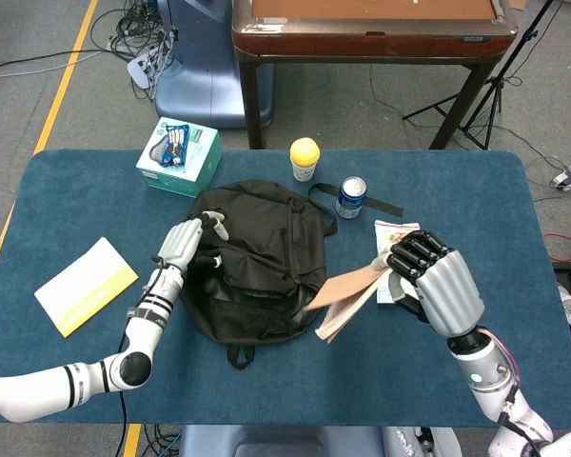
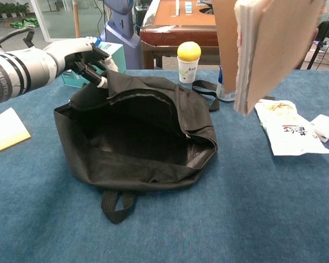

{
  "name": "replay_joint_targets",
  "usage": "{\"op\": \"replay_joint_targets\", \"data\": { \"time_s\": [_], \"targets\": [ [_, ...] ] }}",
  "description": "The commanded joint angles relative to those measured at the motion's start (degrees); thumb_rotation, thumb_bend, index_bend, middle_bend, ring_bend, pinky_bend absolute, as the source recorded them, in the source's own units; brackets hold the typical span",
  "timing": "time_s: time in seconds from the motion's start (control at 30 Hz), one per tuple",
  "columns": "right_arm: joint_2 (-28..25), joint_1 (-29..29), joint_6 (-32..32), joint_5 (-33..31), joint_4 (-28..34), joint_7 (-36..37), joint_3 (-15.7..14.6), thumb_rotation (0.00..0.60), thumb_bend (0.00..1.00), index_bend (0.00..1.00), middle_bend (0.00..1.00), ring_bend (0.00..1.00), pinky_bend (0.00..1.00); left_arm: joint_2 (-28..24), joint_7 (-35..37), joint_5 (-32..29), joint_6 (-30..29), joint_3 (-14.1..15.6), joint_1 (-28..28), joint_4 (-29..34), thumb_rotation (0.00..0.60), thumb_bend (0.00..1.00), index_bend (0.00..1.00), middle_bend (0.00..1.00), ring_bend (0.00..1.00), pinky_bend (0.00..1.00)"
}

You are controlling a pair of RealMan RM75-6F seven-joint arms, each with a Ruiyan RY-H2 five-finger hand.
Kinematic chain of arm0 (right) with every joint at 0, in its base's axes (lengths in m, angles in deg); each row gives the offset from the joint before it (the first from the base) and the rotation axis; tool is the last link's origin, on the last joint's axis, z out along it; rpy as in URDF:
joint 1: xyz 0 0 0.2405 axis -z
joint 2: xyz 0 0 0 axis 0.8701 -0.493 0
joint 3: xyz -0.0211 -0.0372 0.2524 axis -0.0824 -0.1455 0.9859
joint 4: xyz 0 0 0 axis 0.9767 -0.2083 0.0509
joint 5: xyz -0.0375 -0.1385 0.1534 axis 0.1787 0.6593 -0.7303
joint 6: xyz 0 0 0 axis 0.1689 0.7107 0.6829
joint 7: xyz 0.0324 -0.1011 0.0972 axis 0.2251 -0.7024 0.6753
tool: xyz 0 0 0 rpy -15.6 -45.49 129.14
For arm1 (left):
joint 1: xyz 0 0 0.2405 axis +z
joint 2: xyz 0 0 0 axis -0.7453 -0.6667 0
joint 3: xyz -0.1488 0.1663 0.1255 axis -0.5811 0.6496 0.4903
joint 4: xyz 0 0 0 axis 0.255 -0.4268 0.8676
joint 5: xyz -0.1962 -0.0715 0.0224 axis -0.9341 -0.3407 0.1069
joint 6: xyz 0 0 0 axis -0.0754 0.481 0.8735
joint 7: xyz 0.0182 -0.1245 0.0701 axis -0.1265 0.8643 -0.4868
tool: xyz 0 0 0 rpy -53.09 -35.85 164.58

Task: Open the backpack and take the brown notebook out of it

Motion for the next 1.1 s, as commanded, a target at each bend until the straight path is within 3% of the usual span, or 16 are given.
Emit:
{"op": "replay_joint_targets", "data": {
  "time_s": [0.03,0.2,0.47,0.97,1.1],
  "targets": [
    [-1.76,1.41,1.57,-2.06,0.41,-0.14,-0.60,0.600,0.75,0.86,0.55,0.48,0.41,-1.40,0.42,2.58,0.32,1.54,0.86,2.70,0.600,0.28,0.11,0.07,0.03,0.07],
    [-3.37,2.00,5.54,-6.24,1.33,0.10,-0.71,0.600,0.75,0.86,0.54,0.48,0.41,-2.37,0.30,5.81,0.03,3.34,1.42,5.45,0.600,0.27,0.00,0.00,0.00,0.05],
    [-2.45,0.59,13.34,-13.01,0.84,-1.14,0.20,0.600,0.75,0.86,0.54,0.48,0.41,-5.00,-0.75,8.98,-1.35,5.46,2.57,9.21,0.600,0.25,0.00,0.00,0.00,0.04],
    [4.31,-5.43,24.85,-26.30,-5.76,-6.40,5.10,0.600,0.75,0.85,0.49,0.42,0.41,-11.45,-0.46,9.09,-2.41,6.78,5.14,13.95,0.600,0.14,0.00,0.00,0.00,0.00],
    [5.59,-6.63,26.59,-29.38,-7.64,-7.67,6.12,0.600,0.75,0.74,0.43,0.38,0.41,-13.10,-0.23,9.46,-2.99,7.15,5.94,15.35,0.600,0.14,0.00,0.00,0.00,0.00]
  ]
}}
